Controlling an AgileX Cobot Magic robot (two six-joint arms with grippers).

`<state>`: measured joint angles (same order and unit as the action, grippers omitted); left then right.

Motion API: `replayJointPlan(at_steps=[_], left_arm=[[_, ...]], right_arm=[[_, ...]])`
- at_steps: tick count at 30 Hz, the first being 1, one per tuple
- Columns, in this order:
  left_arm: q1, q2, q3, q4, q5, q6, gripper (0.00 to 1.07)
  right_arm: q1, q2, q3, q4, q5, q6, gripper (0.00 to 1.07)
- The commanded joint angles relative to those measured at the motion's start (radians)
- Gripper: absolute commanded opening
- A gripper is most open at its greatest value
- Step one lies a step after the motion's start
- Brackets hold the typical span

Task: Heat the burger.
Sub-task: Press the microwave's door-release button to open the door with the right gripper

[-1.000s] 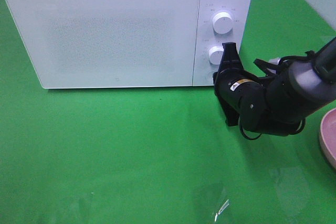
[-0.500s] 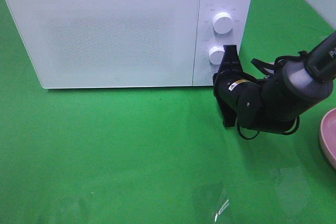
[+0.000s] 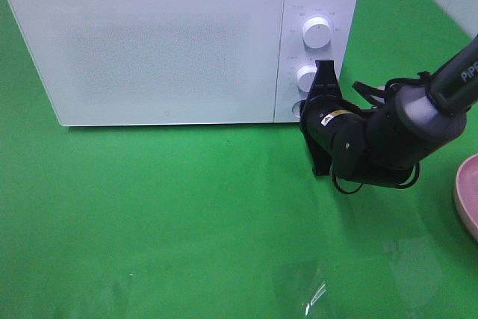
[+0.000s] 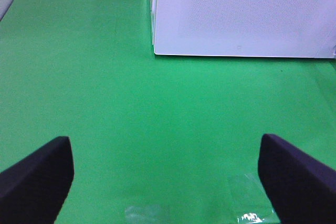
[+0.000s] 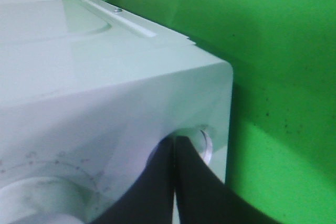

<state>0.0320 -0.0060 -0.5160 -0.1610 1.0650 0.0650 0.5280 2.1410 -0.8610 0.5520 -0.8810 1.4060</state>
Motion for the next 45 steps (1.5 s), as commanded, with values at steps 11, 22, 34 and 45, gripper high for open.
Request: replayJointPlan(at_steps=[11, 22, 34, 45], left_arm=[[0.0, -0.005, 0.0, -0.005, 0.005, -0.004, 0.87], [0.0, -0.005, 0.0, -0.005, 0.005, -0.004, 0.87], [0.0, -0.005, 0.0, -0.005, 0.005, -0.004, 0.87], [0.0, -0.005, 0.0, -0.005, 0.005, -0.004, 0.87]], right_arm=[[-0.005, -0.005, -0.034, 0.04, -0.225, 0.003, 0.0], [-0.005, 0.034, -0.106, 0.04, -0.332, -0.008, 0.0], [-0.005, 0.082, -0.195, 0.043, -0.368, -0.025, 0.0], [-0.001, 0.082, -0.195, 0.043, -0.287, -0.024, 0.0]])
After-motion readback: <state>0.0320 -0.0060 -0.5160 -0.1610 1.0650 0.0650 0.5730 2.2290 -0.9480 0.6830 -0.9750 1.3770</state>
